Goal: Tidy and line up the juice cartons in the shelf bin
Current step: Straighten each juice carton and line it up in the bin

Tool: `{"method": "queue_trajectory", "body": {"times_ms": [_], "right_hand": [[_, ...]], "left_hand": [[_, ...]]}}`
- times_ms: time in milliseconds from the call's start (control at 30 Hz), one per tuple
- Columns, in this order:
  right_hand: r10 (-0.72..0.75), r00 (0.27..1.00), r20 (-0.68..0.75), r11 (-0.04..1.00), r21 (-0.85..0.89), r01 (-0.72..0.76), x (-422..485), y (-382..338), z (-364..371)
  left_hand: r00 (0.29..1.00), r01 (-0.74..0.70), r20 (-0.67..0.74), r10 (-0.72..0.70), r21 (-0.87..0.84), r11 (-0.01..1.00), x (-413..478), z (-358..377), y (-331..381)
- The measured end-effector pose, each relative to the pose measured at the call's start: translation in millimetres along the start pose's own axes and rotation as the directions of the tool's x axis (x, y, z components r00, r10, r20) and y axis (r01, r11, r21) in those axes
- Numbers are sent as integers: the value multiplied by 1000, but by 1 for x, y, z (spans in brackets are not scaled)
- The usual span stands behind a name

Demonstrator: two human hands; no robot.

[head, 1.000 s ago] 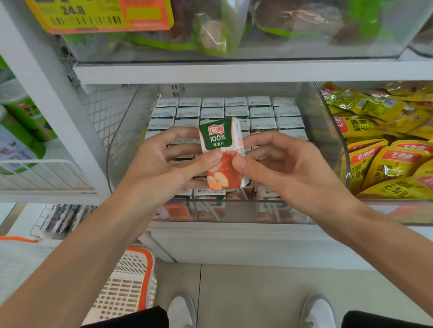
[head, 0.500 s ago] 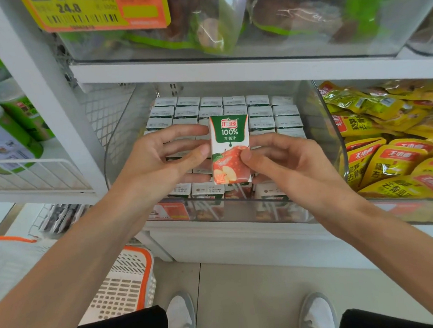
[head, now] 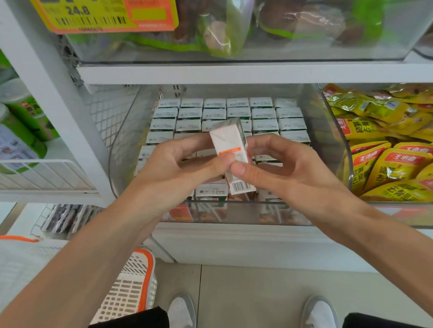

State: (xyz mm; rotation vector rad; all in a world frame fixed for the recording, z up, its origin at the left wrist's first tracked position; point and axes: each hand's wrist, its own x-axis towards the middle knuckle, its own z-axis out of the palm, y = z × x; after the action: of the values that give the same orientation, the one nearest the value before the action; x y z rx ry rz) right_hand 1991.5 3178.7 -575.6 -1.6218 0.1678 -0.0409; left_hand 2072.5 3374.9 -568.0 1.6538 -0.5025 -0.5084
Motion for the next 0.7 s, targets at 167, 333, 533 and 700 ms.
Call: {"method": "queue_trajectory", "body": {"times_ms": [167, 333, 533, 700], "right_hand": [[-36, 999, 27, 996, -76, 38, 3, 1, -4], [-29, 999, -28, 999, 38, 31, 5, 4, -2], [-55, 998, -37, 997, 48, 57, 5, 5, -4], [-57, 998, -20, 998, -5, 56, 5, 6, -6]], "left_hand": [[999, -1, -44, 0, -31, 1000, 2, -2, 0], [997, 42, -57, -52, -161, 986, 3, -2, 1], [995, 43, -87, -51, -97, 994, 3, -5, -3], [993, 33, -114, -41, -67, 997, 4, -4, -5]]}}
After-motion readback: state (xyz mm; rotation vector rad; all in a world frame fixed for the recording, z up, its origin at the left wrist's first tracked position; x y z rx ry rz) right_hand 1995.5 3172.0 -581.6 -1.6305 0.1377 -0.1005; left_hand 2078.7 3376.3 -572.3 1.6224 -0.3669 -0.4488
